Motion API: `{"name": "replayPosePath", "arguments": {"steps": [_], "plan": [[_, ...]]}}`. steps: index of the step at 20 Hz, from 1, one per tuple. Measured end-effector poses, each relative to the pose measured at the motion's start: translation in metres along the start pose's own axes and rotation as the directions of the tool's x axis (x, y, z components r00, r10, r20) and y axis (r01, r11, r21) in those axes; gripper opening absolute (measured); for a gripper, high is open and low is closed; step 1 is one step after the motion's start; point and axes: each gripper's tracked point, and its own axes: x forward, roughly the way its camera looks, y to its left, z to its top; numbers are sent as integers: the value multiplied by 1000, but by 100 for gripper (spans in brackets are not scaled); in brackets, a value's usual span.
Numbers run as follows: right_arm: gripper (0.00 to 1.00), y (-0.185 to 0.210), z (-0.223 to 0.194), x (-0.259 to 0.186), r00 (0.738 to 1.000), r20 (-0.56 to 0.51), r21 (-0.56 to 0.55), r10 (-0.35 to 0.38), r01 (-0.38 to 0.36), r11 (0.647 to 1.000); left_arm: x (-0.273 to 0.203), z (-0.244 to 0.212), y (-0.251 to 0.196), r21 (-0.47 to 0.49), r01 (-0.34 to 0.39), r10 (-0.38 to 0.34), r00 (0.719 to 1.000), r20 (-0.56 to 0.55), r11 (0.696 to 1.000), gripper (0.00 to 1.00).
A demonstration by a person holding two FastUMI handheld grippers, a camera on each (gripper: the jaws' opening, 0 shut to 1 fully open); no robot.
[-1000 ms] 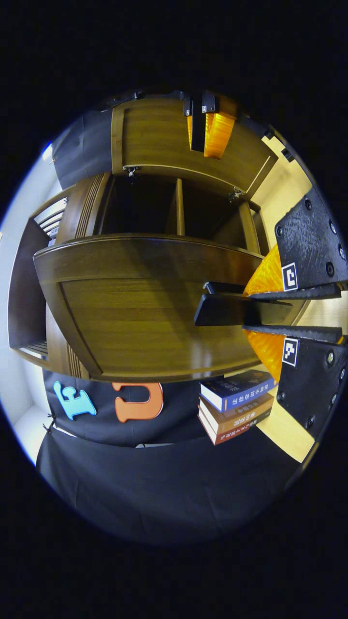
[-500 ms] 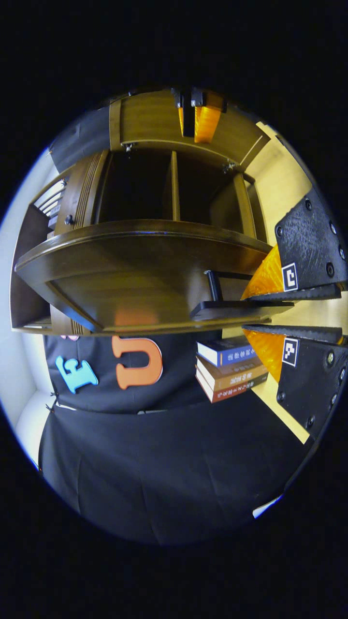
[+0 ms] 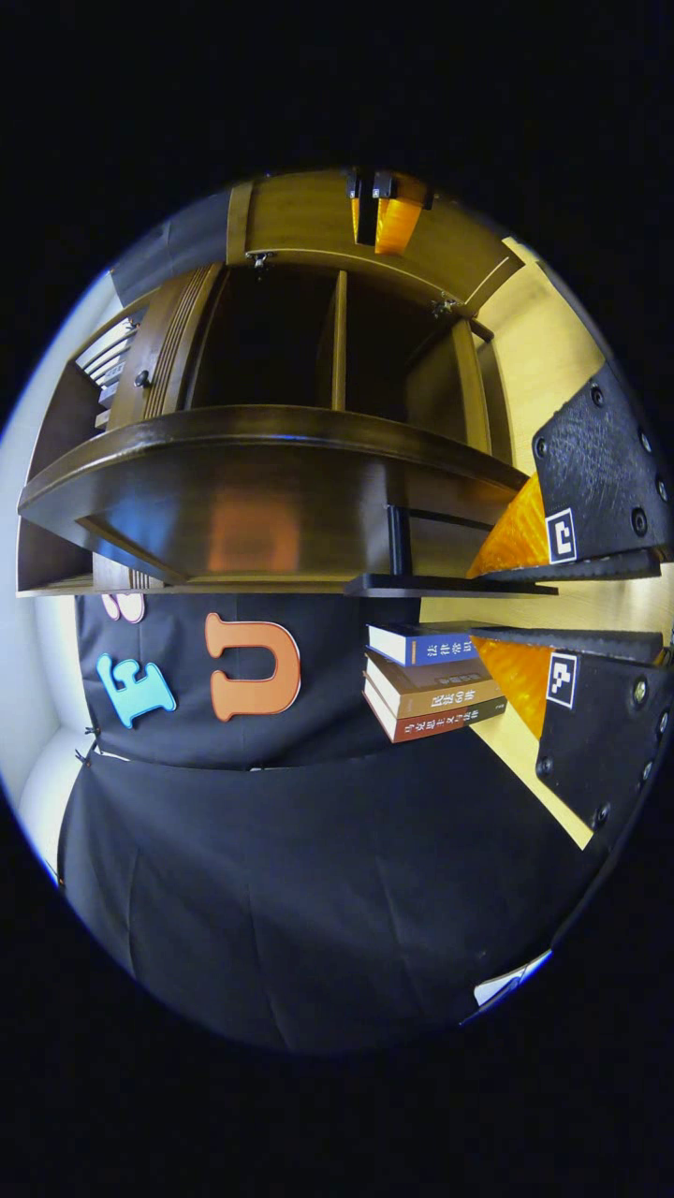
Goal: Open the right door of the double-door shoe cabinet with the right hand, and open the left door with the left hand.
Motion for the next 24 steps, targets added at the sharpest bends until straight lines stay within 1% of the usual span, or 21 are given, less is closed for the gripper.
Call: {"name": "replayPosePath", "arguments": {"steps": [2, 3, 4, 6, 7, 8, 9, 10, 13, 14, 15, 18, 20, 22, 23, 24], "plan": [[82, 0, -1, -1, 1000, -4, 3, -6, 6, 1000, -1, 0, 2, -6, -4, 4, 1000, -2, 1000, 20], [76, 0, -1, -1, 1000, -3, 3, -8, 8, 1000, -2, 0, 2, -14, -2, 2, 1000, -4, 1000, 20], [76, -1, 0, -1, 1000, -1, 3, -10, 10, 1000, -3, -1, 2, -23, -2, 2, 1000, -8, 1000, 20], [76, 0, -1, -1, 1000, -5, 3, -11, 11, 1000, -8, -3, 11, -13, -36, 36, 999, -10, 999, 20], [76, 0, -2, -1, 1000, -10, 4, -10, 10, 1000, -17, -1, 18, -13, -58, 58, 998, -6, 998, 26], [76, 0, -3, -1, 1000, -11, 7, -9, 9, 1000, -25, 1, 24, -12, -71, 71, 997, 2, 997, 11], [76, 1, -2, -1, 1000, -11, 9, -5, 5, 1000, -31, 3, 34, -4, -109, 109, 994, 13, 994, 27], [76, 2, -1, -1, 1000, -10, 8, -1, 1, 1000, -36, 8, 41, 0, -131, 131, 991, 19, 991, 12], [76, 2, 2, -1, 1000, 2, 2, 10, -10, 1000, -50, 14, 55, -5, -179, 179, 983, 33, 984, 12], [76, 3, 3, -1, 1000, 1, 1, 13, -13, 1000, -54, 17, 53, -14, -172, 173, 984, 40, 985, 24], [76, 4, 4, -1, 1000, 2, 2, 13, -13, 1000, -57, 22, 52, -17, -174, 174, 983, 51, 985, 14], [76, 3, 12, -2, 1000, 14, 19, 9, -9, 1000, -63, 43, 46, -4, -170, 170, 980, 102, 985, 14], [76, 0, 23, -6, 999, 33, 34, -1, 0, 999, -66, 62, 33, 13, -153, 150, 979, 140, 988, 14], [77, -8, 35, -13, 998, 59, 55, -23, 20, 998, -66, 80, 12, 39, -118, 110, 978, 177, 992, 17], [77, -12, 41, -18, 996, 76, 68, -38, 33, 997, -65, 87, 1, 53, -107, 95, 979, 182, 993, 11], [76, -16, 47, -22, 994, 94, 80, -52, 45, 996, -62, 92, -8, 67, -90, 76, 979, 190, 994, 34]]}}
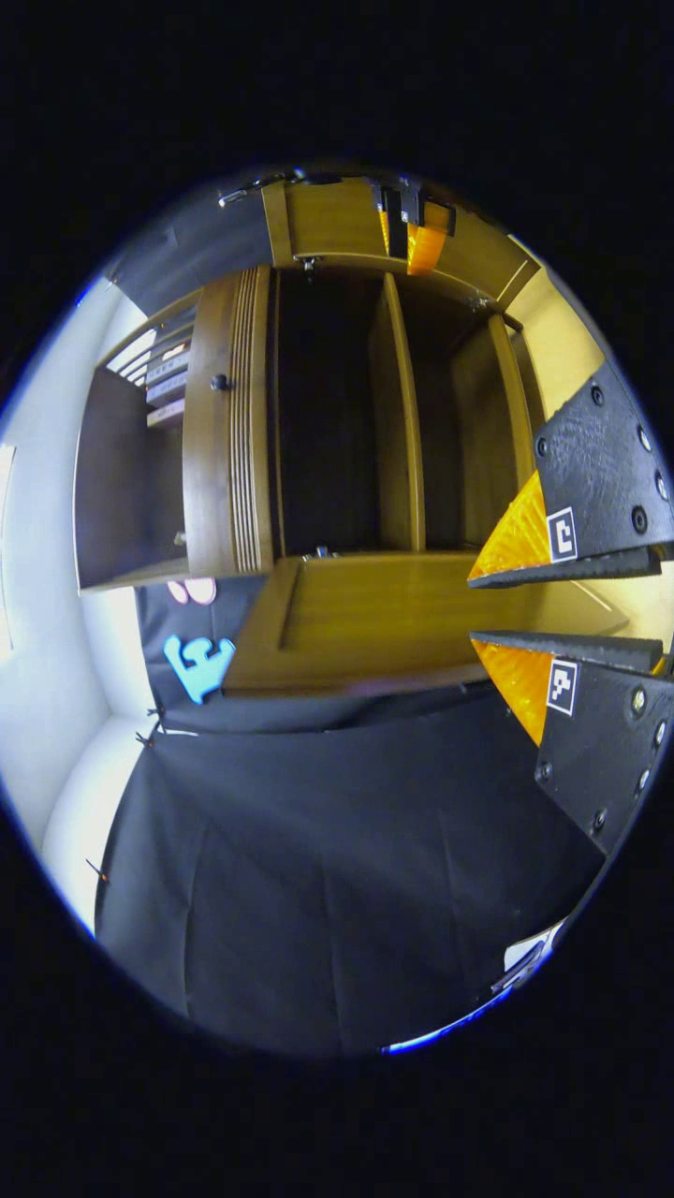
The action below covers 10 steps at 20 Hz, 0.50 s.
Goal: Open the right door of the double-door shoe cabinet with the right hand, and open the left door with the left hand.
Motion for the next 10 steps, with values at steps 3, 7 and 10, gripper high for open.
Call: {"name": "replayPosePath", "arguments": {"steps": [3, 7, 10], "plan": [[77, -8, 20, -12, 997, 66, 21, -49, 47, 999, 2, 13, -32, 18, 71, -71, 997, 26, 997, 46], [77, -12, 38, -25, 986, 140, 36, -87, 83, 996, 7, 29, -57, 33, 125, -127, 990, 67, 992, 65], [80, -9, 47, -32, 978, 188, 34, -93, 88, 996, 12, 36, -67, 35, 141, -144, 985, 91, 989, 91]]}}
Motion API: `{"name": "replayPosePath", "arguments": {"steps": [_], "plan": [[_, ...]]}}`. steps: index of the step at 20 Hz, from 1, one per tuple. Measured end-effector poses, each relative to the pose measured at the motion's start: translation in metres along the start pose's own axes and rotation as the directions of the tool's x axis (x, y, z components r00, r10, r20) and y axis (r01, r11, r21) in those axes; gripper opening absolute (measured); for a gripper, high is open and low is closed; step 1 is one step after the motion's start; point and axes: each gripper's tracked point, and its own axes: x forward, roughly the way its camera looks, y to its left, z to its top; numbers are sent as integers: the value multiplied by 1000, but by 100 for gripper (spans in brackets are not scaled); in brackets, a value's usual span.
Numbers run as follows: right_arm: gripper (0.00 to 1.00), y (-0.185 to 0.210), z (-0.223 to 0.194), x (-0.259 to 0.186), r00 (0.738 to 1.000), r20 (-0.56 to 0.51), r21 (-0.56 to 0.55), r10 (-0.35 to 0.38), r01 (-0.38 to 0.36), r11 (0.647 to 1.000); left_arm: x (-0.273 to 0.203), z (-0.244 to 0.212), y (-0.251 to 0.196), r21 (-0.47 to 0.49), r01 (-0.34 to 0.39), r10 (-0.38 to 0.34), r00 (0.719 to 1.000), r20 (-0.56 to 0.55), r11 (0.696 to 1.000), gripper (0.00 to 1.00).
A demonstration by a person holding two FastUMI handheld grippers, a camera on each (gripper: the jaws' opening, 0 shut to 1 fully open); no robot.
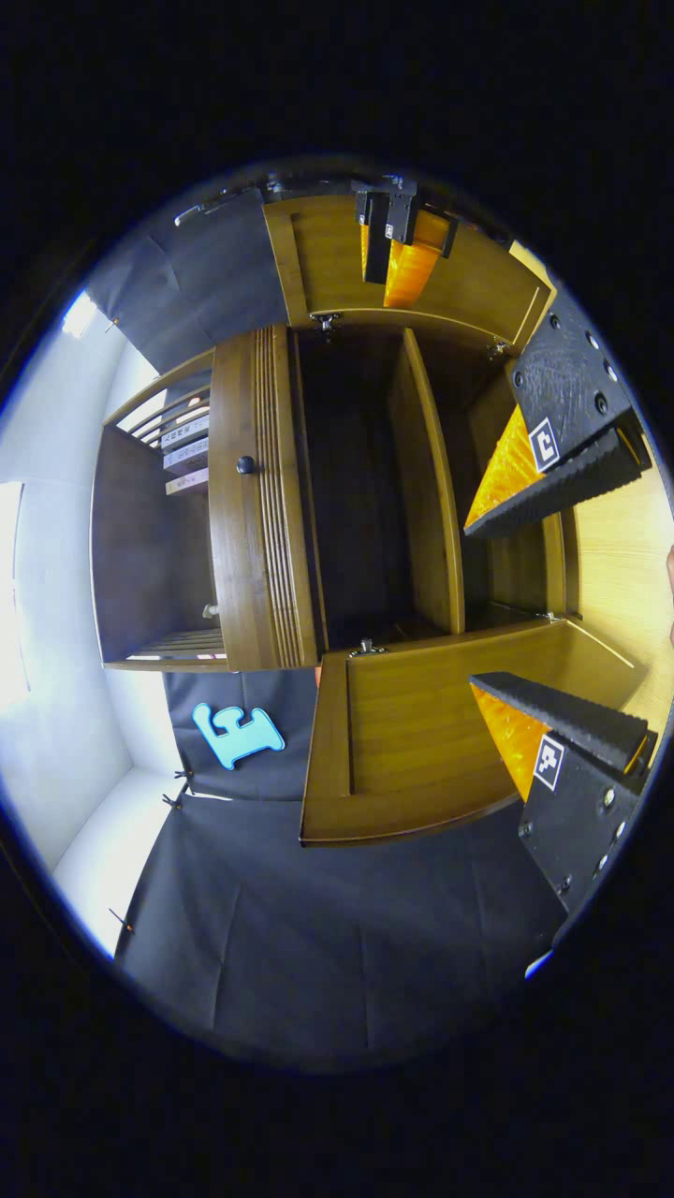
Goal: Open the right door of the double-door shoe cabinet with the right hand, and open the left door with the left hand.
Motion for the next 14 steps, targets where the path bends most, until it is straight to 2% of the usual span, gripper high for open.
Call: {"name": "replayPosePath", "arguments": {"steps": [2, 3, 4, 5, 6, 7, 9, 10, 11, 13, 14], "plan": [[88, 2, -3, -1, 1000, -2, -8, 1, -1, 1000, 2, 1, -11, 6, 16, -16, 1000, 1, 1000, 85], [93, 3, -4, -1, 1000, -4, -12, -1, 1, 1000, 2, 2, -18, 8, 28, -28, 1000, 5, 1000, 87], [97, 4, -3, -1, 1000, -3, -19, -5, 5, 1000, 2, 2, -22, 10, 38, -38, 999, 12, 999, 94], [98, 4, -1, -3, 1000, 5, -23, -13, 13, 1000, 3, 3, -27, 12, 46, -46, 999, 19, 999, 96], [100, 4, 2, -4, 1000, 15, -24, -22, 22, 999, 3, 5, -29, 13, 52, -52, 998, 26, 999, 90], [98, 5, 3, -5, 999, 23, -22, -27, 27, 999, 3, 6, -32, 12, 58, -59, 998, 33, 998, 90], [98, 11, 5, -5, 999, 29, -17, -13, 14, 1000, 4, 11, -35, -2, 65, -64, 997, 49, 998, 100], [100, 12, 4, -6, 1000, 24, -24, -12, 13, 1000, 5, 12, -35, -11, 64, -63, 997, 53, 998, 100], [99, 11, 4, -5, 1000, 26, -29, -13, 14, 999, 5, 13, -34, -20, 53, -52, 997, 58, 998, 96], [100, 16, 6, -6, 999, 34, -25, -8, 9, 1000, 5, 13, -34, -44, 44, -41, 997, 63, 998, 96], [100, 16, 7, -6, 999, 35, -22, -11, 11, 1000, 5, 14, -35, -53, 42, -39, 997, 67, 998, 90]]}}
